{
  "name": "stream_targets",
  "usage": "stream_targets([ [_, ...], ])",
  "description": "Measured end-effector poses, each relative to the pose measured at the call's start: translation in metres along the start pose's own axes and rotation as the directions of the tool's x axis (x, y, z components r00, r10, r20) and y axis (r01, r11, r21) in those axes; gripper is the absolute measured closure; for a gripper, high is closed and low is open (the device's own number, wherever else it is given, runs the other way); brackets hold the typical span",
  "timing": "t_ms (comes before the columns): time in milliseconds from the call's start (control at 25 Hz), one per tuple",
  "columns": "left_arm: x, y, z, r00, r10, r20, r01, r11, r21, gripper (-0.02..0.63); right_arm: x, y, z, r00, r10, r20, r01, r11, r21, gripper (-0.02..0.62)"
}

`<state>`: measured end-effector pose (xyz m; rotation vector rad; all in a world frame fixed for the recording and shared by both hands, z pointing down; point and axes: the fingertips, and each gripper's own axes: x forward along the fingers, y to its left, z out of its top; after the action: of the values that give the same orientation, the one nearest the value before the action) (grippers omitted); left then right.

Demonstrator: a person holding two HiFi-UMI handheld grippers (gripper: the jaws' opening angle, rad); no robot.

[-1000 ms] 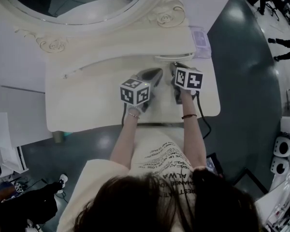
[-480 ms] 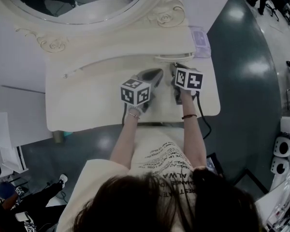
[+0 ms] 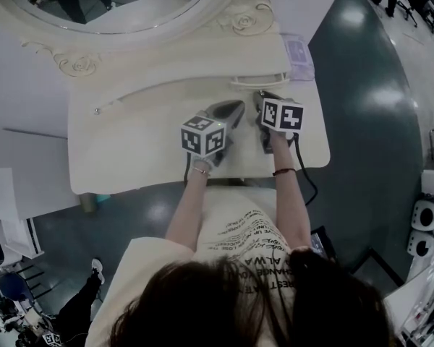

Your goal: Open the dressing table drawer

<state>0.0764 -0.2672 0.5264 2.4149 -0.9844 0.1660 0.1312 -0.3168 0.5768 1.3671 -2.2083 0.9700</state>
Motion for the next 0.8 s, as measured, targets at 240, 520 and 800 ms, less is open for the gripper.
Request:
stream_targets([
  [240, -0.002, -0.005, -0.004, 1.0, 0.007, -0.005, -0.007, 1.0, 0.003, 0.607, -0.004, 0.0, -0.004, 1.0, 0.006, -0.003, -0.006, 1.0, -0.001, 0.495],
  [520, -0.005, -0.011, -0.008, 1.0, 0.014, -0.002, -0.014, 1.0, 0.0, 0.607, -0.008, 0.001, -0.008, 1.0, 0.01, -0.004, -0.01, 1.0, -0.001, 0.495],
  [800, -0.008, -0.012, -0.01, 1.0, 0.025, 0.004, -0.025, 1.0, -0.007, 0.607, -0.01, 0.002, -0.01, 1.0, 0.012, -0.002, -0.012, 1.0, 0.002, 0.495],
])
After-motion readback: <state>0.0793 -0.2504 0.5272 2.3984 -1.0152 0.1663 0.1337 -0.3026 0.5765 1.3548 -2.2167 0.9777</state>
